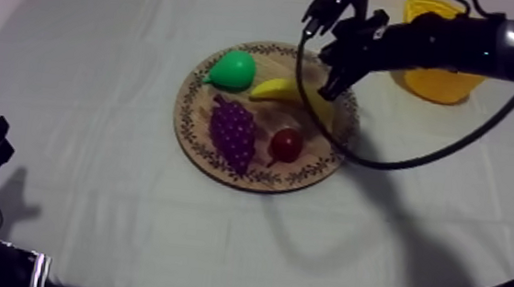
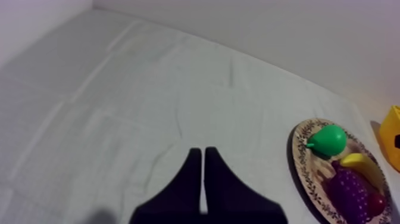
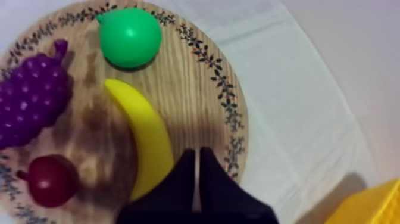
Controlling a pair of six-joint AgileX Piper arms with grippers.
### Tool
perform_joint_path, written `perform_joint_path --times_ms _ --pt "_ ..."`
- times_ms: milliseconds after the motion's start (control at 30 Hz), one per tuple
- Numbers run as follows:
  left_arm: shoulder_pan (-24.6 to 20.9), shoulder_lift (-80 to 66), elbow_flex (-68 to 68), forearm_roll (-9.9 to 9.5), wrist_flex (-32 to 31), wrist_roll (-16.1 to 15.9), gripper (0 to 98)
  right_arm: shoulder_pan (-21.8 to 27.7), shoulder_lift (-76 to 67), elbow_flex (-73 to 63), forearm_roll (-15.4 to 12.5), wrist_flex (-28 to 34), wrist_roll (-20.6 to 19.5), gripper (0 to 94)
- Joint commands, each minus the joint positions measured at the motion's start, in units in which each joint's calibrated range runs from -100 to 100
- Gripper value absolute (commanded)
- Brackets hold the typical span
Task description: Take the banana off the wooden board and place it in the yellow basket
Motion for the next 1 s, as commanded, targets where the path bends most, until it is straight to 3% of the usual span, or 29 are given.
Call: perform_joint_path --times_ms 0,100,200,300,467,633,800,967 --pt "0.0 0.0 0.0 0.00 0.0 0.0 0.1 0.7 -3.6 0.0 2.0 6.0 -3.5 0.5" --pt "0.0 0.0 0.0 0.00 0.0 0.0 0.1 1.3 -7.9 -1.6 10.0 14.6 -12.4 0.5" --pt "0.0 0.0 0.0 0.00 0.0 0.0 0.1 1.9 -12.5 -2.6 13.0 20.8 -16.7 0.5" --pt "0.0 0.0 0.0 0.00 0.0 0.0 0.1 2.8 -17.5 -0.6 12.8 22.7 -17.0 0.5" --pt "0.0 0.0 0.0 0.00 0.0 0.0 0.1 3.7 -28.3 9.3 13.5 18.3 -16.5 0.5" --pt "0.0 0.0 0.0 0.00 0.0 0.0 0.1 5.4 -41.2 20.5 10.3 15.1 -12.6 0.5" --pt "0.0 0.0 0.0 0.00 0.0 0.0 0.1 7.0 -54.6 30.0 8.5 18.2 -10.1 0.5" --pt "0.0 0.0 0.0 0.00 0.0 0.0 0.1 8.2 -67.0 37.5 10.0 23.6 -11.9 0.5"
